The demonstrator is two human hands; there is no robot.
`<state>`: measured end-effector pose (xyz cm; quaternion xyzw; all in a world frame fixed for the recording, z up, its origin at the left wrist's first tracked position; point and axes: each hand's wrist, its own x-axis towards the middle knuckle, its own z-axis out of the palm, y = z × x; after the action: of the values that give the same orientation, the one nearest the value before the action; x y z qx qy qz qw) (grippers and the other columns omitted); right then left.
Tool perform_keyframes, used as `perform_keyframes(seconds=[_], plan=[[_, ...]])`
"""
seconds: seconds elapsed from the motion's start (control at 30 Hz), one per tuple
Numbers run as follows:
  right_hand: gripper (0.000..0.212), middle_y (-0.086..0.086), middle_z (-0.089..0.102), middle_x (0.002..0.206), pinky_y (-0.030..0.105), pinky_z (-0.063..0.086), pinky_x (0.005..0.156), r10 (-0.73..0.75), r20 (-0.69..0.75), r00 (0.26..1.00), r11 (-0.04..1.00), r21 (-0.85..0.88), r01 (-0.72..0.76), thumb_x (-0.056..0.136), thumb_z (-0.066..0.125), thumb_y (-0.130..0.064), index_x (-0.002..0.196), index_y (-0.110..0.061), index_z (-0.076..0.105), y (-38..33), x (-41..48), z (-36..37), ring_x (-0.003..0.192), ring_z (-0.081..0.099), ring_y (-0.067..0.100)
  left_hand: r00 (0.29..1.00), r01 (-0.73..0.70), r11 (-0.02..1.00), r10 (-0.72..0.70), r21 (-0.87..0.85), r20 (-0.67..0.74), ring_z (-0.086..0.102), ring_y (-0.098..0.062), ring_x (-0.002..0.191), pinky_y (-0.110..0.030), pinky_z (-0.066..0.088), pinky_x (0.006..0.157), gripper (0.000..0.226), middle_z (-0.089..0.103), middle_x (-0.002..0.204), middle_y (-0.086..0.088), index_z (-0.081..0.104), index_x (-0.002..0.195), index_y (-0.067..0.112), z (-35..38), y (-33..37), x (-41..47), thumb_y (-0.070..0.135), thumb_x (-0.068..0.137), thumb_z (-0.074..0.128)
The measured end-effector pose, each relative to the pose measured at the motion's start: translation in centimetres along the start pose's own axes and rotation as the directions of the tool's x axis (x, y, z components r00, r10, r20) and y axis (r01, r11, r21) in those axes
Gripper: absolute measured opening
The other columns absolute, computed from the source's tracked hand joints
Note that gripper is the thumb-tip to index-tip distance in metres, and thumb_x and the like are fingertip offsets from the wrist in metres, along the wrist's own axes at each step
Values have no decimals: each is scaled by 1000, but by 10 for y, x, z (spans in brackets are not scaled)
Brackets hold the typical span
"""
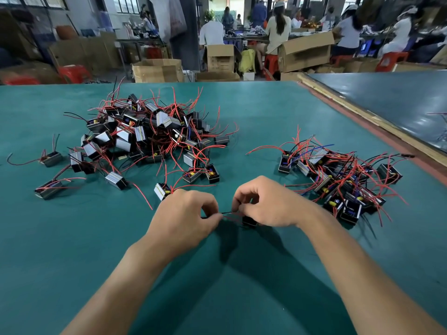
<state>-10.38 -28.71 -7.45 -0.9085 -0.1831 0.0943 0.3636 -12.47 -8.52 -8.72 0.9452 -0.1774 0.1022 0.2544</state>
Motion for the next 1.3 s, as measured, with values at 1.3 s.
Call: perform_keyframes(seconds=[1.3], plan=[[24, -11, 66, 63, 25, 49, 59, 0, -157, 988, 996, 90, 14, 86, 62, -10, 73, -29, 67, 1, 3, 2, 53, 59, 4, 998, 53, 990, -50, -131, 24, 47, 0, 52, -30, 36, 59, 51, 65, 84, 14, 53, 122, 37, 5, 0, 1, 1, 89, 40]])
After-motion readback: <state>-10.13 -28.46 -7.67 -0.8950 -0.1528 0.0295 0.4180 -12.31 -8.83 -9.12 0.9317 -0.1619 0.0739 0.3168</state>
